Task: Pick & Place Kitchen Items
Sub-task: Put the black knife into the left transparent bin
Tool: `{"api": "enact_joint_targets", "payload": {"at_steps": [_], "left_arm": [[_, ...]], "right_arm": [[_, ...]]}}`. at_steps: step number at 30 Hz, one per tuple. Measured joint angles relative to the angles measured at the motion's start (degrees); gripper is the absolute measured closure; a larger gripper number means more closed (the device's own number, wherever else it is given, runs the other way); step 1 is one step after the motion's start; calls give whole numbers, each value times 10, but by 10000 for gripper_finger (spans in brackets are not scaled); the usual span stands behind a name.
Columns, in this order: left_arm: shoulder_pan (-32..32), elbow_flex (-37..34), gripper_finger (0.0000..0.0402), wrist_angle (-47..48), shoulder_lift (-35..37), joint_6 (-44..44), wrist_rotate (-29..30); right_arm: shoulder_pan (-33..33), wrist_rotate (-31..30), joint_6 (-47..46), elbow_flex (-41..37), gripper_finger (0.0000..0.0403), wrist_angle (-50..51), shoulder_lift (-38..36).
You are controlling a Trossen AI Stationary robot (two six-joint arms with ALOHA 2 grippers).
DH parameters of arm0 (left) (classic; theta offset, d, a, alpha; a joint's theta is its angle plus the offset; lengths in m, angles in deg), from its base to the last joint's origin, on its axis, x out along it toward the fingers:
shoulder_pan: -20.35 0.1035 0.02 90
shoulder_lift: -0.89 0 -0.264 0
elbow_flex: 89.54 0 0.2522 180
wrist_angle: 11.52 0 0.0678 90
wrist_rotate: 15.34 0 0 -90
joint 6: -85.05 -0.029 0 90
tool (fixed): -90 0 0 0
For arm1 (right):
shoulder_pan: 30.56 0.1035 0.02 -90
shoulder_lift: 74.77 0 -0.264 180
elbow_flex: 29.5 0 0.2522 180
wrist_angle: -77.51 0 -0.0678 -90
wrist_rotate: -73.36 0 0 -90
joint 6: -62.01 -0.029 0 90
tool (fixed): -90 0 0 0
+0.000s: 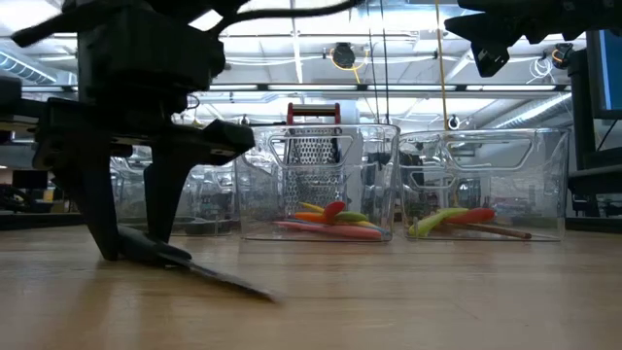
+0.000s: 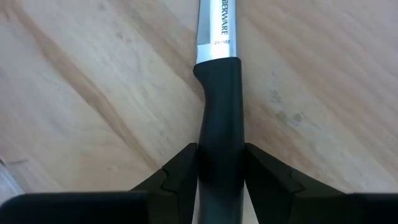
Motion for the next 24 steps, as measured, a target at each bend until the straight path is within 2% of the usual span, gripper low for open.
{"api": "enact_joint_targets", "payload": {"at_steps": [5, 13, 24], "left_arm": [[-15, 0, 322, -10, 0, -3, 7], [-37, 0, 323, -52, -1, 19, 24], [-58, 0, 323, -72, 12, 38, 105]], "right_arm": [[0, 0, 0, 0, 268, 0, 0], [0, 0, 0, 0, 268, -2, 0], [0, 0, 0, 0, 268, -2, 0]]}}
